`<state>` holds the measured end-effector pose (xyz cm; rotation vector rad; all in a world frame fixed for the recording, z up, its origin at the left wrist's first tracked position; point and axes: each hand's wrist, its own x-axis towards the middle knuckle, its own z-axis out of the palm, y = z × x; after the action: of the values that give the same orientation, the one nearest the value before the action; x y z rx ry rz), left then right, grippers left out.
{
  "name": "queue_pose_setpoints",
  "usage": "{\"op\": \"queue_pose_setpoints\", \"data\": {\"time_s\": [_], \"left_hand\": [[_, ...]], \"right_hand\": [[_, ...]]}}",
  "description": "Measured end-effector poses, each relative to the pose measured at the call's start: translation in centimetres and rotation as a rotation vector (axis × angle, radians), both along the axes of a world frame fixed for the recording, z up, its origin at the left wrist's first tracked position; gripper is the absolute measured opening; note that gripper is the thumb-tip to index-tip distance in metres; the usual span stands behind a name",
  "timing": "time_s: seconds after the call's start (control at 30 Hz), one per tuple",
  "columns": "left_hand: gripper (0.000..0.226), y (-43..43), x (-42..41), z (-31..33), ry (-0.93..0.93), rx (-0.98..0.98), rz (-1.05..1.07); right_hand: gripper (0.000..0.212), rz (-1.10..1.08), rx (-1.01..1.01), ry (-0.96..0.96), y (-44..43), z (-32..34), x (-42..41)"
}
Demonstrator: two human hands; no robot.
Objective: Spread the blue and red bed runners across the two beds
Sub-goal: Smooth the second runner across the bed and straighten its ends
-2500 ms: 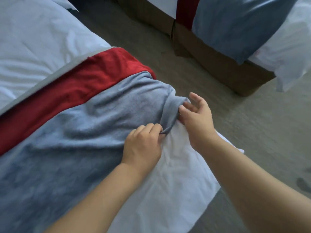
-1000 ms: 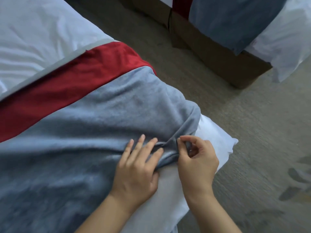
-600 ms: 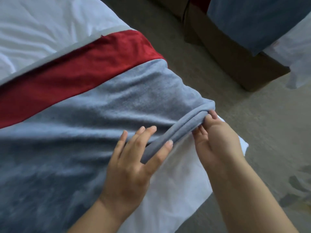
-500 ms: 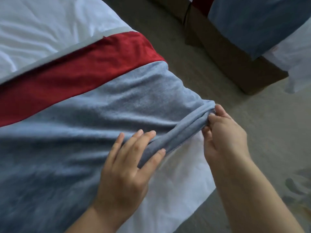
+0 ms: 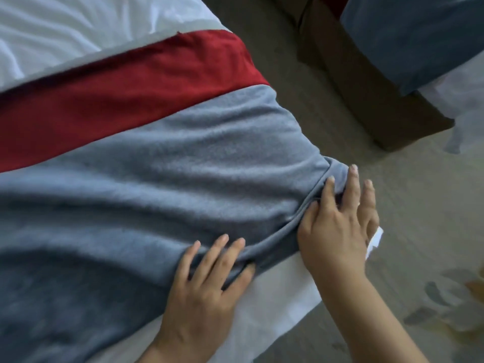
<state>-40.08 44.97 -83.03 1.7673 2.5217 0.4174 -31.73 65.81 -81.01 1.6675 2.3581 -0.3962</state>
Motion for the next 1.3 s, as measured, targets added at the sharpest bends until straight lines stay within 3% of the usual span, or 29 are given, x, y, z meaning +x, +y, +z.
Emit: {"op": "queue_pose_setpoints", "data": {"time_s": [0.23,0.47,0.67,0.87,0.97,1.1,1.2,1.3], "left_hand": [[0.037,-2.0,-1.6,-0.4,0.001,-0.012,0.059],[0.028,-6.6,-4.7,1.3,-0.028,0.030,0.161],[0.039,-14.3,-5.8,2.3,-0.025,-0.014,0.308],[0.029,-23.6,-5.7,2.1,-0.058,0.002,0.421],[0.023,-26.3,-5.6,3.4,-0.083,0.090,0.495],[0.025,-28.1,-5.5,6.2,-0.033,0.248,0.398],[0.035,-28.7,-4.4,4.3,-0.087,-0.009,0.495],[0.049,-28.5,-2.4,2.9,-0.297,-0.305,0.485]], "right_hand": [[0.065,0.350,-0.005,0.085,-6.4,-0.9,-1.4],[0.055,0.753,-0.231,0.390,-10.7,0.1,-2.9],[0.048,1.239,-0.199,0.581,-13.2,0.6,-4.4],[0.017,1.240,-0.157,0.614,-16.0,-0.1,-6.5],[0.021,1.157,-0.127,0.577,-16.7,0.4,-7.3],[0.014,1.234,-0.208,0.626,-17.8,2.0,-6.3],[0.026,1.283,-0.306,0.404,-17.9,1.5,-4.8],[0.046,1.308,-0.364,0.211,-17.6,1.0,-3.8]]}}
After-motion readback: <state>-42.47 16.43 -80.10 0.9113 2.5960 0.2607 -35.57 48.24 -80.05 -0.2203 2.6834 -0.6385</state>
